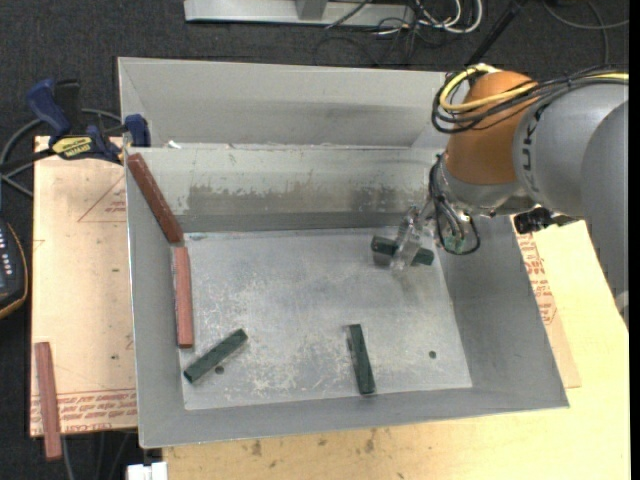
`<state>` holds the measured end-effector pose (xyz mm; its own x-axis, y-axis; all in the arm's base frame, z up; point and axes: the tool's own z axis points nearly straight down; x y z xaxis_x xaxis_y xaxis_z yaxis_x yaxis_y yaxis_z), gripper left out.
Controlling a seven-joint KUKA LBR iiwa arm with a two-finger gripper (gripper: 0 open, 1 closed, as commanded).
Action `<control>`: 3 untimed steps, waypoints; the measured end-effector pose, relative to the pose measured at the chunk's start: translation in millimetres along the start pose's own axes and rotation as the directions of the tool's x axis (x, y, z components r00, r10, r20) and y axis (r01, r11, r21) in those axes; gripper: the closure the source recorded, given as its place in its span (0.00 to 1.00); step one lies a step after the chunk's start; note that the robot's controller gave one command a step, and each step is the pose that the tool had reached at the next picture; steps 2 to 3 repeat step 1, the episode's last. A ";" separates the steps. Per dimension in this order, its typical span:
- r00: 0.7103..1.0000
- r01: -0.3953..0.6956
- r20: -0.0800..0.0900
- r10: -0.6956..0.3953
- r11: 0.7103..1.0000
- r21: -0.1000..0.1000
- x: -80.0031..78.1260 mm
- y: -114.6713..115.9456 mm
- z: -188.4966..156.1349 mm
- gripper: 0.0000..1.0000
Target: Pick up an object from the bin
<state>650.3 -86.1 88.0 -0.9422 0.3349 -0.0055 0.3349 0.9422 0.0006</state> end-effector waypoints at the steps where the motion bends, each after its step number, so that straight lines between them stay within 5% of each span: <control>1: 1.000 0.002 0.006 -0.002 1.000 -0.003 -2.9 1.0 -92.6 1.00; 3: 1.000 0.002 0.006 -0.002 1.000 -0.003 -2.9 1.0 -92.6 1.00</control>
Offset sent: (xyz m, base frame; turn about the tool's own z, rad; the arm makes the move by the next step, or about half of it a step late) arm 0.0000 0.0001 0.0869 0.0000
